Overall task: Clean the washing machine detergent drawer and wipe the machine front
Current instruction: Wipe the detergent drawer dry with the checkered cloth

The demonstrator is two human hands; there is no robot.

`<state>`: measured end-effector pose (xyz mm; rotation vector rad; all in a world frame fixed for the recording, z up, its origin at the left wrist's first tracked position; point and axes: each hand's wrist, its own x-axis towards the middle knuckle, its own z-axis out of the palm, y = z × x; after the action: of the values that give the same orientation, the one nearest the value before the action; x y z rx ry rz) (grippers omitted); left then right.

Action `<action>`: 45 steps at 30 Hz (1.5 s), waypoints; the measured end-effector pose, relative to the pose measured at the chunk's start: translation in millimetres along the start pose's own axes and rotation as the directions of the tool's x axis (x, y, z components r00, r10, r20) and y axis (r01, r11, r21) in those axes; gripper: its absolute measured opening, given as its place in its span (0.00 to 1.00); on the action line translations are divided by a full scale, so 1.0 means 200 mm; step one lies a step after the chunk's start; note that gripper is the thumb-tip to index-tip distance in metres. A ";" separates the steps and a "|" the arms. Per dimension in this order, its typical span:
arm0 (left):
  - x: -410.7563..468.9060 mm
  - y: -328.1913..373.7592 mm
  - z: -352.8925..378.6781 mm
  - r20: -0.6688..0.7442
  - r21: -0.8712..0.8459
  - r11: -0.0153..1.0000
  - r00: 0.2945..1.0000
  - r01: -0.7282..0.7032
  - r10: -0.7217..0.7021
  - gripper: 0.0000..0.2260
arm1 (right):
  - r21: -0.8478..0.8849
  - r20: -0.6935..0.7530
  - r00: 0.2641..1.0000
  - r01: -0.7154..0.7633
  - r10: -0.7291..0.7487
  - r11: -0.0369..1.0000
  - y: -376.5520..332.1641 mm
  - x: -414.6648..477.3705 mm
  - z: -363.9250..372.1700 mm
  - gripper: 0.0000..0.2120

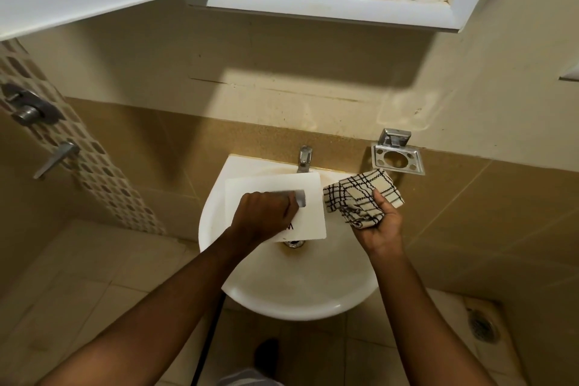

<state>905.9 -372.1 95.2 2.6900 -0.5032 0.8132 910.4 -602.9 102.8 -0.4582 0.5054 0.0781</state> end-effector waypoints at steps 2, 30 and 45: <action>0.00 0.02 -0.01 -0.011 -0.010 0.999 0.999 -0.038 0.038 0.22 | -0.029 -0.031 0.999 -0.026 0.025 0.999 0.01 -0.01 -0.01 0.30; -0.11 -0.30 0.38 0.790 -0.318 -0.165 0.165 0.934 -0.590 0.20 | -0.722 -0.078 0.802 0.364 -0.592 0.589 0.40 0.10 -0.07 0.15; -0.17 -0.31 0.56 0.840 -0.290 -0.296 0.095 0.910 -0.534 0.18 | -0.678 0.427 0.904 0.314 -0.009 -0.665 0.58 0.25 -0.22 0.19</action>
<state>958.3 -348.5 -25.3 1.3954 0.7610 -0.4494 914.3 -520.2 -2.0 -2.7157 -0.1693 0.1816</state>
